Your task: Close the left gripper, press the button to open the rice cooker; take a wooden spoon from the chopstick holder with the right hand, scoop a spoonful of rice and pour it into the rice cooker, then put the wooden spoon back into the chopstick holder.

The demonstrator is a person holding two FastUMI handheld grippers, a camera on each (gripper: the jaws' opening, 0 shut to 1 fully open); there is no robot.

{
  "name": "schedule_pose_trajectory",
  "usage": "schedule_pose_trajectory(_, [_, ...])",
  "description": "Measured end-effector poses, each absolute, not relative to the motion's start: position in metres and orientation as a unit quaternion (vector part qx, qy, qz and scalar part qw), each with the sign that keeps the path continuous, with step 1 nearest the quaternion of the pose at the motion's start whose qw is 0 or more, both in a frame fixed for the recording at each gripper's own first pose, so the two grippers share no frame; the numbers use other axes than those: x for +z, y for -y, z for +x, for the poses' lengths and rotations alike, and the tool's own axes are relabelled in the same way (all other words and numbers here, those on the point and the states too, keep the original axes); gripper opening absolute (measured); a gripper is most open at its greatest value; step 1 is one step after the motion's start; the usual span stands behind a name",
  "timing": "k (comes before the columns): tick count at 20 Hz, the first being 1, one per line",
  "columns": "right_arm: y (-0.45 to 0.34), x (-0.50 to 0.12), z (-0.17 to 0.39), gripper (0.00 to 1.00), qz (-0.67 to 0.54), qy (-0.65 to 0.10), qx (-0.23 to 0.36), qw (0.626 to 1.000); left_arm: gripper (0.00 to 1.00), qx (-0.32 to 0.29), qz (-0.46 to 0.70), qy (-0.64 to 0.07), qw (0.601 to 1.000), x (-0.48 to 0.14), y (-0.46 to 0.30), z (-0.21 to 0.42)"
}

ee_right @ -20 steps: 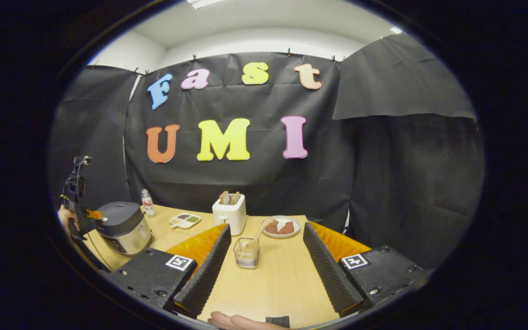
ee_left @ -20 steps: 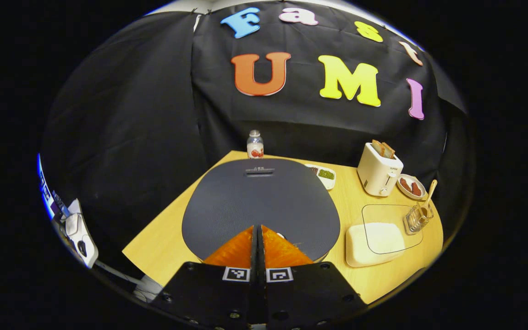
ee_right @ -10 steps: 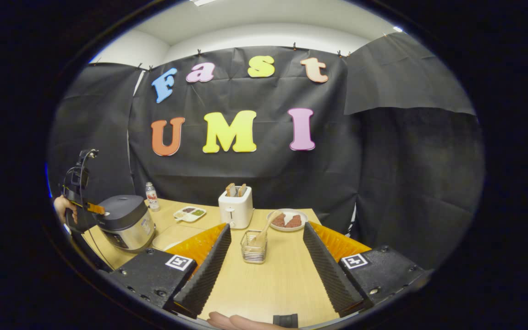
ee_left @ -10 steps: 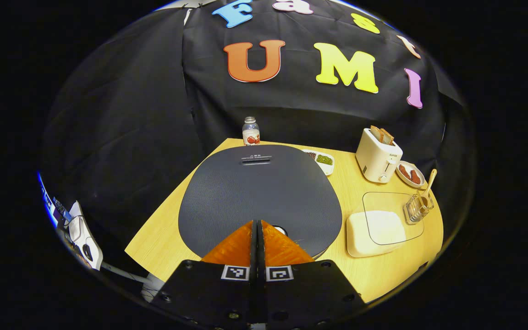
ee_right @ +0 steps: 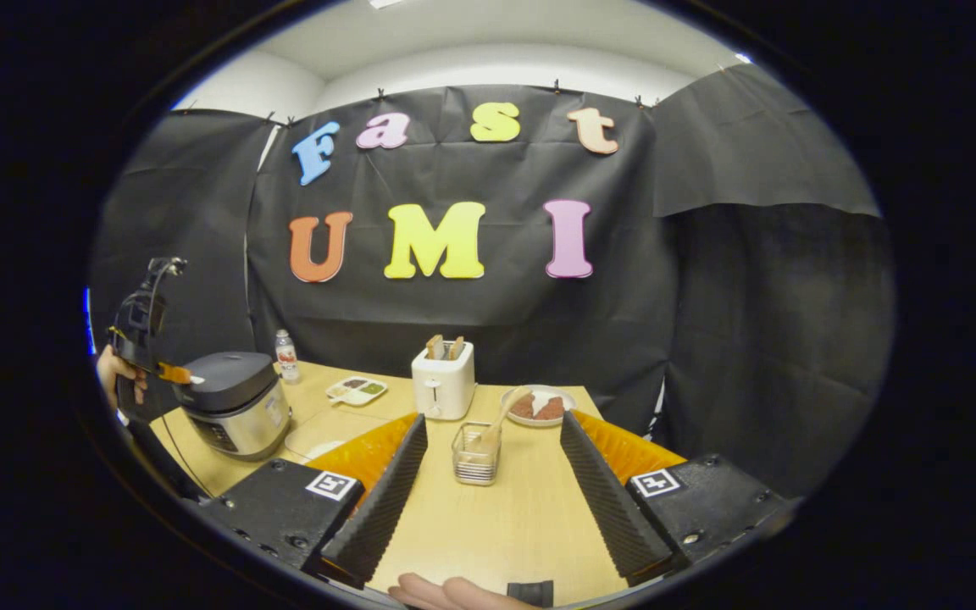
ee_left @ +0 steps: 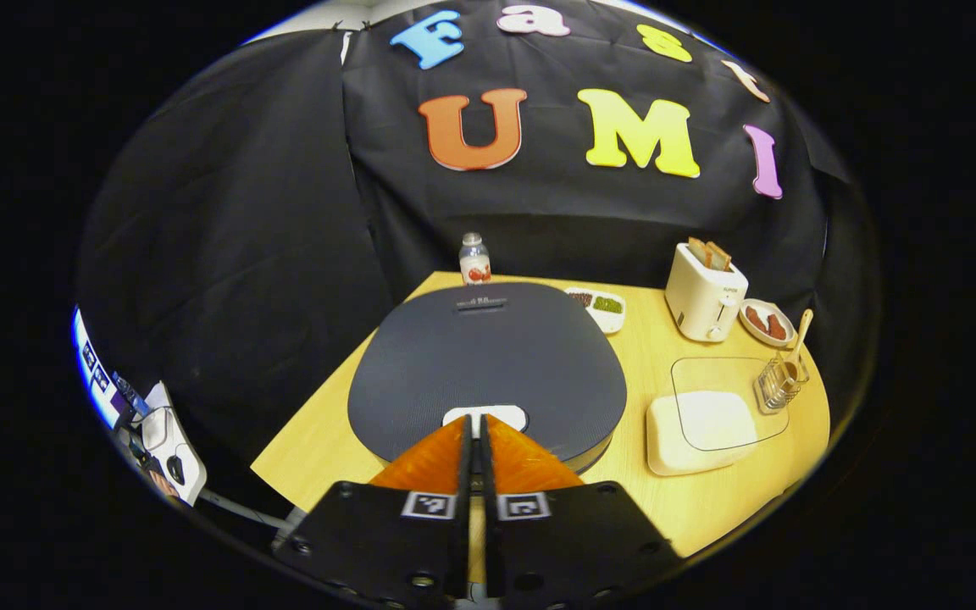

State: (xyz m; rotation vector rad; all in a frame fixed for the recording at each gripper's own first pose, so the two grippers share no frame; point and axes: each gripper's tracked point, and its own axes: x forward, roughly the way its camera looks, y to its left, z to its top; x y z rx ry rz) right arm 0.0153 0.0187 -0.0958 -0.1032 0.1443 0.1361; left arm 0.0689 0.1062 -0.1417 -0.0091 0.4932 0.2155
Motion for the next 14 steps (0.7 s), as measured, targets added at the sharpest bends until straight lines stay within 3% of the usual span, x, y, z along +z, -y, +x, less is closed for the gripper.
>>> schedule_pose_trajectory(2, [-0.016,-0.100,0.020,1.00,-0.049,-0.074,0.060,0.994,0.58,0.126,0.002,-0.177,0.976,-0.110,-0.110,0.065])
schedule_pose_trajectory(3, [-0.013,-0.101,0.022,1.00,-0.039,-0.075,0.055,0.995,0.72,0.114,-0.010,-0.168,0.979,-0.099,-0.102,0.054])
schedule_pose_trajectory(4, [-0.013,-0.102,0.024,1.00,-0.031,-0.075,0.053,0.995,0.93,0.105,-0.020,-0.156,0.982,-0.094,-0.094,0.048])
schedule_pose_trajectory(6, [-0.019,-0.105,0.026,1.00,-0.029,-0.077,0.056,0.995,0.97,0.096,-0.018,-0.134,0.986,-0.084,-0.090,0.038])
schedule_pose_trajectory(9, [-0.024,-0.112,0.034,1.00,-0.035,-0.078,0.060,0.995,0.96,0.117,0.013,-0.092,0.989,-0.070,-0.099,0.025])
schedule_pose_trajectory(14, [-0.027,-0.131,0.067,1.00,-0.018,-0.098,0.062,0.993,0.96,0.095,-0.001,-0.040,0.995,-0.056,-0.080,-0.014])
